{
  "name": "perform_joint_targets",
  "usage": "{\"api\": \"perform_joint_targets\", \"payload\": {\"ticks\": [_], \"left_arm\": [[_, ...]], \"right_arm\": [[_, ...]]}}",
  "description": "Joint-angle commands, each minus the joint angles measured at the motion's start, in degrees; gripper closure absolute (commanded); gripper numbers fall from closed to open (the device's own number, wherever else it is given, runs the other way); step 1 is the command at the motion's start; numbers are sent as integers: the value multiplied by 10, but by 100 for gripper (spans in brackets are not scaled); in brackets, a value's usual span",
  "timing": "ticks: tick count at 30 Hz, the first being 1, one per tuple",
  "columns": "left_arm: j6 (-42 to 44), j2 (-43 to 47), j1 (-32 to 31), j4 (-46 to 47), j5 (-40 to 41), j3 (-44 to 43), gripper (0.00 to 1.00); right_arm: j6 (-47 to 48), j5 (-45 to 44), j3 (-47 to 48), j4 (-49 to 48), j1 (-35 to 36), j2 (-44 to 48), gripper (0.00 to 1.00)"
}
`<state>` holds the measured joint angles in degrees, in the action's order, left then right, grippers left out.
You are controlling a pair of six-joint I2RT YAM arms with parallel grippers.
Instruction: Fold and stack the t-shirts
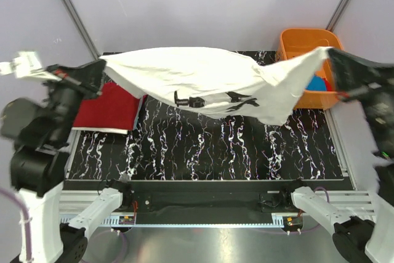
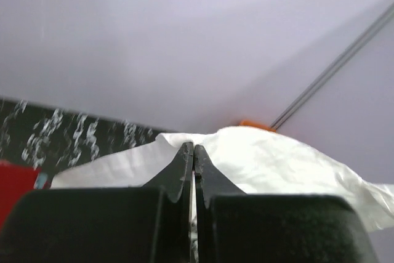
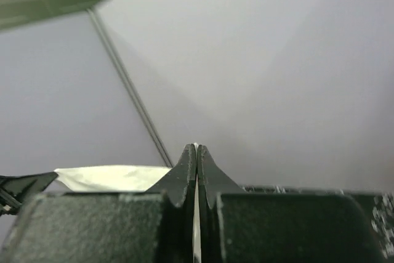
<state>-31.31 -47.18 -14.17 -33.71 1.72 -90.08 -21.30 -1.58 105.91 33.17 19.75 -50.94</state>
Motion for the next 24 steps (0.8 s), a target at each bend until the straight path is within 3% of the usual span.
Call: {"api": "perform_joint_targets", "payload": {"ticks": [1, 6, 11, 20, 24], "left_arm": [[-1, 4, 1, 7, -41, -79, 100], [-20, -5, 0, -5, -75, -160, 100], [-23, -50, 1, -7, -62, -168, 100], [-88, -121, 16, 67, -57, -13, 100], [-116, -167, 54, 113, -91, 33, 100]], "right_arm": [[17, 67, 114, 25, -1, -4, 100], [18, 83, 213, 46, -1, -13, 100], [45, 36, 262, 71, -1, -69, 100], [30, 33, 153, -13, -1, -206, 100], [2, 57, 183, -43, -37, -283, 100]]}}
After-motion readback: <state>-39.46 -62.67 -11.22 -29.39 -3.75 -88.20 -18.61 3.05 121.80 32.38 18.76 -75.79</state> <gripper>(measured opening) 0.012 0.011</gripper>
